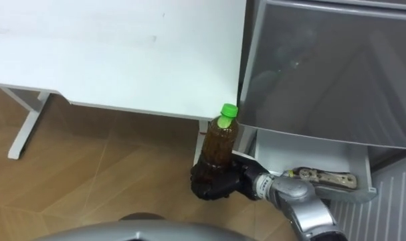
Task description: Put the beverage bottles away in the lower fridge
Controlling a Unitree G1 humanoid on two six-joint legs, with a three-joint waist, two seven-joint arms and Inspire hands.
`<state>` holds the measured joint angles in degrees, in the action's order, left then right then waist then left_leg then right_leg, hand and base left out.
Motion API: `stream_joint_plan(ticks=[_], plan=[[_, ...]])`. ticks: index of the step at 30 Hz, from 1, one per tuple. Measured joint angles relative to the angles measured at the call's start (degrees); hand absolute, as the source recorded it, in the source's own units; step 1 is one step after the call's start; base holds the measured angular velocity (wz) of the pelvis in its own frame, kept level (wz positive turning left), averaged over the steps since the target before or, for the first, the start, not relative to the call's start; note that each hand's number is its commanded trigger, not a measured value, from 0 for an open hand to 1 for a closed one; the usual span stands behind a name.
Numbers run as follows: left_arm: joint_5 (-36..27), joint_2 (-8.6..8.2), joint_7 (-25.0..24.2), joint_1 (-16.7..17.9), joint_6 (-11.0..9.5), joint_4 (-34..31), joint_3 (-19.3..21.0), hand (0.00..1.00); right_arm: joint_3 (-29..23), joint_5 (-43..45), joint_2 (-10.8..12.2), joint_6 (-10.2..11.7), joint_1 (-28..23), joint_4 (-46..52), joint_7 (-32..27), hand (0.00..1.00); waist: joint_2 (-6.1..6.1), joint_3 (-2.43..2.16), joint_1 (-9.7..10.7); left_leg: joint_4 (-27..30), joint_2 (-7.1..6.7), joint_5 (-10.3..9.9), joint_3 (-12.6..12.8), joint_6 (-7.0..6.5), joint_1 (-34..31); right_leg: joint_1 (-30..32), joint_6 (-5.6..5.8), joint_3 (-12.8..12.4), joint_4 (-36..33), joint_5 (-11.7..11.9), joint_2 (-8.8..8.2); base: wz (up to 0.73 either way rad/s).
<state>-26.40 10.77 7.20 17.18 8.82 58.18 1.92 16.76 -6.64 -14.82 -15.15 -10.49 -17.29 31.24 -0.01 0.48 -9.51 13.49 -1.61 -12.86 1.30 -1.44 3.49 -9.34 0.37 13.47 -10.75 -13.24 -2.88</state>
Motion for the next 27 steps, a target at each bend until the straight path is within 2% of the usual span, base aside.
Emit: stream_joint_plan(ticks=[4,9,14,16,21,27], plan=[[4.41,-0.04,-0.53,-0.31,-0.05,0.8,-0.55,0.0,-0.08,0.0,-0.01,0.02,0.01,-0.01,-0.62,1.0,-0.22,-0.01,0.87,0.06,0.0,0.0,0.13,0.0,0.08,0.12,0.0,-0.1,0.01,0.0,0.01,0.0],[14.64,-0.04,-1.78,-0.94,0.06,1.69,-3.65,0.0,-0.05,-0.07,0.0,0.07,-0.01,-0.4,-2.14,1.0,-0.37,0.03,1.88,0.14,0.0,0.0,0.21,0.0,-0.1,0.14,0.01,-0.57,0.03,0.01,0.01,-0.03],[16.08,-0.08,-3.22,-1.84,0.96,1.58,-7.45,0.0,-0.24,-2.72,0.33,0.1,-0.01,-1.11,-4.67,1.0,-0.84,-0.05,3.75,0.15,-0.02,0.0,0.18,0.0,-0.29,0.03,0.02,-0.59,0.1,0.01,0.01,0.04],[16.16,-0.12,-3.82,-1.86,0.95,1.57,-7.64,0.0,-0.59,-4.07,0.63,0.12,0.02,-2.23,-5.37,1.0,-0.88,-0.02,4.31,0.14,-0.02,0.0,0.24,0.0,-0.14,-0.08,0.02,-0.66,0.1,0.01,0.0,0.0],[22.31,-0.14,-3.99,-2.04,0.86,1.66,-7.79,0.0,-1.43,-6.75,2.05,0.23,-0.18,-5.45,-8.88,1.0,-1.29,0.2,5.03,-0.07,0.01,-0.01,0.46,-0.01,-0.01,0.03,0.06,-1.08,0.04,0.04,0.04,-0.03],[25.12,-0.36,-4.01,-1.42,1.72,1.63,-7.77,0.0,-2.08,-9.95,2.73,0.24,-0.26,-6.38,-14.26,1.0,-1.21,0.14,5.18,0.05,0.04,-0.01,1.0,-0.03,0.24,0.27,0.12,-2.22,0.06,0.13,0.11,-0.05]])
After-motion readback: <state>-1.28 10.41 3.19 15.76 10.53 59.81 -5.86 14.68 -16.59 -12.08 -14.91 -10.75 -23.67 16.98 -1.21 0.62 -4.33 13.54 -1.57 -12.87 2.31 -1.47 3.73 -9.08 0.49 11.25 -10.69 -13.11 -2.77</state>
